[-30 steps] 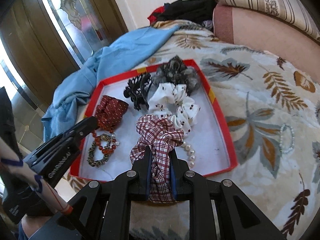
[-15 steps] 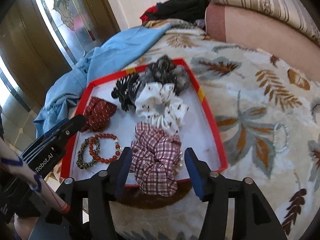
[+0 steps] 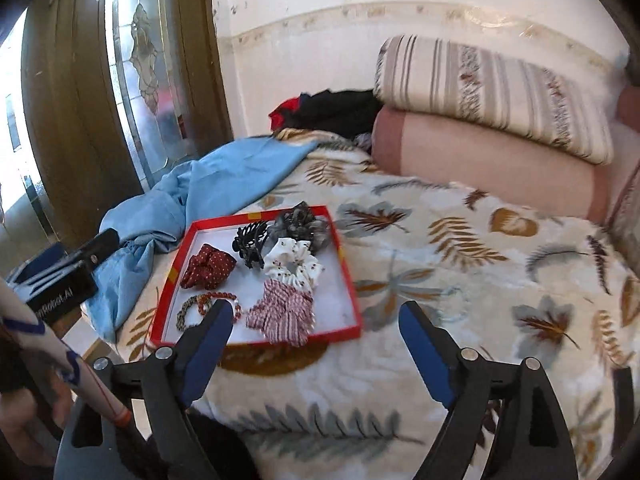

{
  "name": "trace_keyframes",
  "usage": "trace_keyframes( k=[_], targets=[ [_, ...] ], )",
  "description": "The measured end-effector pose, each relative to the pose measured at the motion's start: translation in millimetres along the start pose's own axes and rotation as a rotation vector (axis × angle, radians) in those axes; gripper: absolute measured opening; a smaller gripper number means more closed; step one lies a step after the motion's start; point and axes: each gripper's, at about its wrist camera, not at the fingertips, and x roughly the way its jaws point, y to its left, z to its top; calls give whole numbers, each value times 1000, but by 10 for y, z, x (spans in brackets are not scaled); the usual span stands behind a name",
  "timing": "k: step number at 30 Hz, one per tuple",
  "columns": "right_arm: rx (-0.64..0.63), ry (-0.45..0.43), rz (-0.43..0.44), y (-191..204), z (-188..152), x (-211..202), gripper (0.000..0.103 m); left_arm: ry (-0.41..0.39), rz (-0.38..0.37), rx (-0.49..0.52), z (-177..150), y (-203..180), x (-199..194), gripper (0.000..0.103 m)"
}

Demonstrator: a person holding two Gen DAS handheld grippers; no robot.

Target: Organize jewelry

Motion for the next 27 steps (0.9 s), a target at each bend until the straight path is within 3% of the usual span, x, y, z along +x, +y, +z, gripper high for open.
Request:
trace_keyframes(
  k=[4,6,9,18,27],
  targets=[
    [-8,-47,-41,-15,-164,-364,93,75,88,45,-116,23,-184,103],
    [-13,-58,-41,-17,-218,-460,94,107,97,51,-199,33,-236,103],
    [-34,-75,-51,-7,-266,-554,94,112,167,72,-325,51,-340,103],
    [-130,-49,6,246,-449,-571,94,141,161,101,-380,6,-452,103],
    [-132,-18,16,262,-486,-530,94,196,166,110,-444,-15,-330,103]
  ],
)
